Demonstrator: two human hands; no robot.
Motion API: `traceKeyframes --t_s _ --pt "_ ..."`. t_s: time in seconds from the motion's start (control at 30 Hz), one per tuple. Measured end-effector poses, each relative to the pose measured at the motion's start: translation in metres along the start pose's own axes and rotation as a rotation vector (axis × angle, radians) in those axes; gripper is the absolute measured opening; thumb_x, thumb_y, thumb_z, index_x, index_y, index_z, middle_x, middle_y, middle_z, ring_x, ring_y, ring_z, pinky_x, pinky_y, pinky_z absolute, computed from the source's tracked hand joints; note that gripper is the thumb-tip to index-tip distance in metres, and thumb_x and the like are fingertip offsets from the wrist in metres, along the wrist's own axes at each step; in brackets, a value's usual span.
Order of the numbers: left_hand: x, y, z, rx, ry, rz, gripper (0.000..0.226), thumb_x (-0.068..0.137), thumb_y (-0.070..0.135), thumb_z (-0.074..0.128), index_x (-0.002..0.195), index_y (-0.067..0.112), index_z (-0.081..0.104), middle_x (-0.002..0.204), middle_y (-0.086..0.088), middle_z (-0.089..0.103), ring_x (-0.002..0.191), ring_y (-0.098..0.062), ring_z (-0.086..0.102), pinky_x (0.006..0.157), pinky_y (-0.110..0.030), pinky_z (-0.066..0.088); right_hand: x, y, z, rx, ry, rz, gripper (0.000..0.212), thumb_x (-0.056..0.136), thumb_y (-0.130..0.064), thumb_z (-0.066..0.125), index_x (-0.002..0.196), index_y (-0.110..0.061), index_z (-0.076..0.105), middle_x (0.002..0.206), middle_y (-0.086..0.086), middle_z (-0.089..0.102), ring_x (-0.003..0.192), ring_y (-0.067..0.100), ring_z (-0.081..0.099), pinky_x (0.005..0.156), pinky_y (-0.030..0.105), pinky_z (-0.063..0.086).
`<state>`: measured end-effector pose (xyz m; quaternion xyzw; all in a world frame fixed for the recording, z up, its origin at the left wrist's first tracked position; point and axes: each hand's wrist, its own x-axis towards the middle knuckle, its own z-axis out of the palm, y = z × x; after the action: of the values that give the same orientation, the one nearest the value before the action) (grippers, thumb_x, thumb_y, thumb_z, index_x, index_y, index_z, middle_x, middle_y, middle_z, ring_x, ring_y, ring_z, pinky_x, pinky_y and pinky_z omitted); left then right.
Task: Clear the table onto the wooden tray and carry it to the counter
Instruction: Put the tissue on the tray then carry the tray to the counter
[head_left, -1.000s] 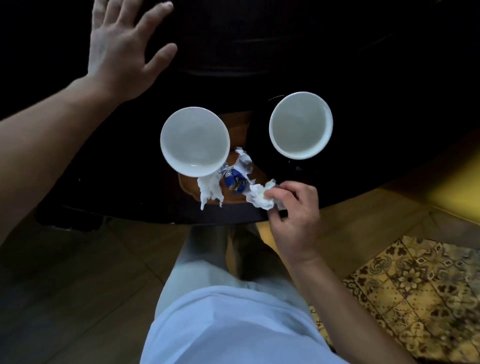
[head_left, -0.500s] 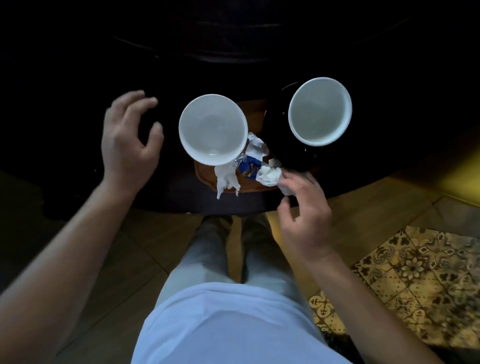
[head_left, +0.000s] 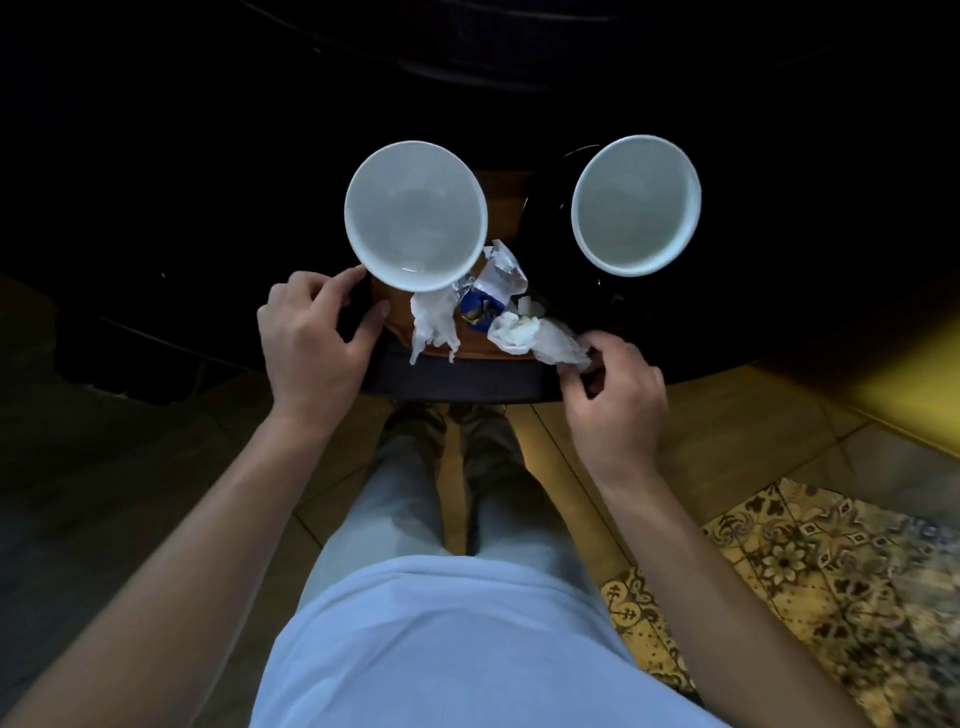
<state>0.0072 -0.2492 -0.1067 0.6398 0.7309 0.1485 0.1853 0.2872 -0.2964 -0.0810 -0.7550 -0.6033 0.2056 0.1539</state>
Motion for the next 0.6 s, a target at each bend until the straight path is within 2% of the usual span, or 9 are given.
traceKeyframes --t_s 0.17,0.27,0.37,0.5,0.6 --pt "-0.019 -0.001 0.005 0.015 0.074 0.011 0.043 0.095 0.038 0.071 0.132 0.016 0.07 0.111 -0.013 0.063 0.103 -0.034 0.055 0.088 -0.041 0.039 0.0 0.0 0.0 0.075 0.103 -0.07 0.024 0.084 -0.005 0.076 0.106 -0.006 0.068 0.1 0.007 0.071 0.087 0.026 0.063 0.077 0.04 0.054" --pt "-0.024 -0.001 0.005 0.012 0.078 0.011 0.044 0.095 0.039 0.07 0.133 0.017 0.07 0.113 -0.013 0.063 0.104 -0.034 0.054 0.089 -0.042 0.04 0.0 0.005 0.005 0.049 0.087 -0.065 0.02 0.086 -0.013 0.074 0.105 -0.009 0.072 0.101 0.008 0.069 0.09 0.028 0.061 0.077 0.044 0.054" --pt "-0.021 0.001 0.003 0.012 0.063 0.005 0.045 0.095 0.04 0.07 0.133 0.017 0.07 0.113 -0.014 0.063 0.105 -0.034 0.054 0.089 -0.043 0.042 0.003 0.002 0.005 0.019 0.069 -0.024 0.027 0.089 -0.019 0.069 0.114 -0.012 0.073 0.106 0.009 0.065 0.096 0.028 0.059 0.082 0.044 0.054" --pt "-0.013 0.005 -0.007 -0.084 -0.039 -0.035 0.046 0.095 0.036 0.068 0.135 0.012 0.067 0.11 -0.012 0.063 0.102 -0.029 0.057 0.087 -0.041 0.049 -0.003 0.002 -0.009 0.095 0.051 -0.004 0.039 0.087 -0.019 0.068 0.125 -0.01 0.063 0.116 0.008 0.061 0.104 0.025 0.058 0.086 0.043 0.054" --pt "0.001 0.011 -0.014 -0.203 -0.112 -0.114 0.047 0.095 0.025 0.068 0.14 0.011 0.063 0.109 -0.008 0.069 0.098 -0.023 0.065 0.089 -0.039 0.054 -0.001 0.015 -0.025 0.201 0.116 0.134 0.042 0.087 -0.016 0.063 0.128 -0.011 0.056 0.122 0.003 0.056 0.107 0.02 0.057 0.085 0.043 0.055"
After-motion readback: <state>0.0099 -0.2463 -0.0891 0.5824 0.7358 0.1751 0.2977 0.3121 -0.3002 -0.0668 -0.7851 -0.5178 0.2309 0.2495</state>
